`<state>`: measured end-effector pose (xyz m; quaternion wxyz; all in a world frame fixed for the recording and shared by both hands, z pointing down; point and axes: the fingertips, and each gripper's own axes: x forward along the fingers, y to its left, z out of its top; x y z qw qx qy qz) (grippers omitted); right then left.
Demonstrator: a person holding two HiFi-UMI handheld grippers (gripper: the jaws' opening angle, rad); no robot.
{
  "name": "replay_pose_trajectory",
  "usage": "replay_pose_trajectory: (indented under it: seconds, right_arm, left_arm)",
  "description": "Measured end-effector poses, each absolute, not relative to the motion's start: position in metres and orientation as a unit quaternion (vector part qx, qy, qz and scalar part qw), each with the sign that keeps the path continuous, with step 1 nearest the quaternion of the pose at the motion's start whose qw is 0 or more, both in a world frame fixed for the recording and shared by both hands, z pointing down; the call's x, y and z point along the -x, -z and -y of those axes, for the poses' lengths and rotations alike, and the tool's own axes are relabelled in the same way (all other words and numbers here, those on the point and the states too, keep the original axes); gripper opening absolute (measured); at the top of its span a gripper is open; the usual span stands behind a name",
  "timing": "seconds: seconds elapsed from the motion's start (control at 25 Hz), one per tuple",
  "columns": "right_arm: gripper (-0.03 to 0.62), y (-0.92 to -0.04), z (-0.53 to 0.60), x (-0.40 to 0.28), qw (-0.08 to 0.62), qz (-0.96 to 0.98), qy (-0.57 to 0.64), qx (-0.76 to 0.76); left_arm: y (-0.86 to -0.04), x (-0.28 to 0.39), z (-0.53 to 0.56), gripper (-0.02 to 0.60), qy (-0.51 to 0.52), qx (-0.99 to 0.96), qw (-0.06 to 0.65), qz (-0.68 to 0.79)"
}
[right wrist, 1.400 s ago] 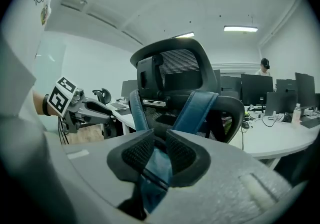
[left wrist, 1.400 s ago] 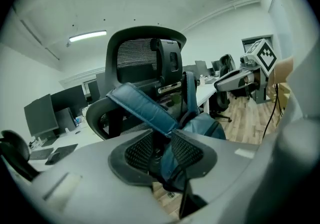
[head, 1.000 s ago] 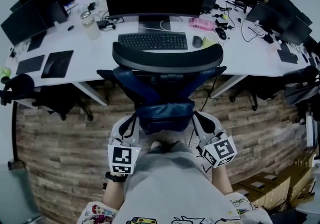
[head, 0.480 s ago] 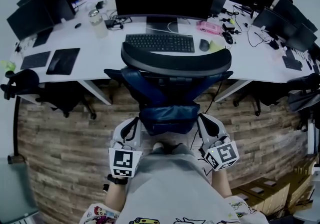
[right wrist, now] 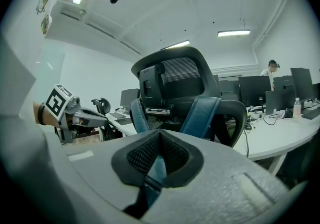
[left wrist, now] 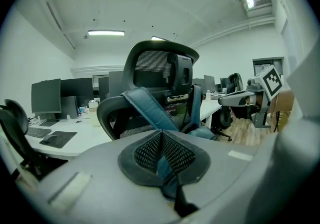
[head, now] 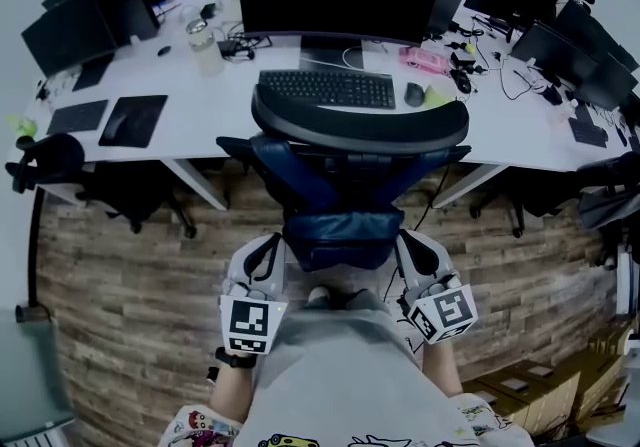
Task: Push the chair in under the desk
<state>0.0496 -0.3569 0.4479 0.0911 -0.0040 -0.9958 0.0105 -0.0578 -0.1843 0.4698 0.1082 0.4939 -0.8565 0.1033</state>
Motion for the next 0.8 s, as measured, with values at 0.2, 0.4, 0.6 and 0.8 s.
replay_pose_trajectory:
  seconds: [0.2,0.4,0.6,0.8]
  right_arm:
    - [0.000,-0.444,0.354,-0.049,0.091,0.996,0.003,0.003]
    - [0.000,-0.439,0.350,-0.048,0.088,0.996,0.015,0.005]
    - [0.000,-0.433,0.345,-0.044,0.084,0.996,0.020,0.013]
    - [0.000,-0.432,0.346,-0.044,0.085,0.996,0.018,0.008]
  left_arm:
    - [-0.466,0.057,0.185,0.009,-0.101,-0.496,0.103,0.856]
    - [-0.459,0.057,0.185,0.011,-0.099,-0.497,0.090,0.857]
    - [-0.454,0.060,0.181,0.010,-0.097,-0.494,0.084,0.860]
    - [-0.453,0.059,0.180,0.011,-0.094,-0.492,0.082,0.862]
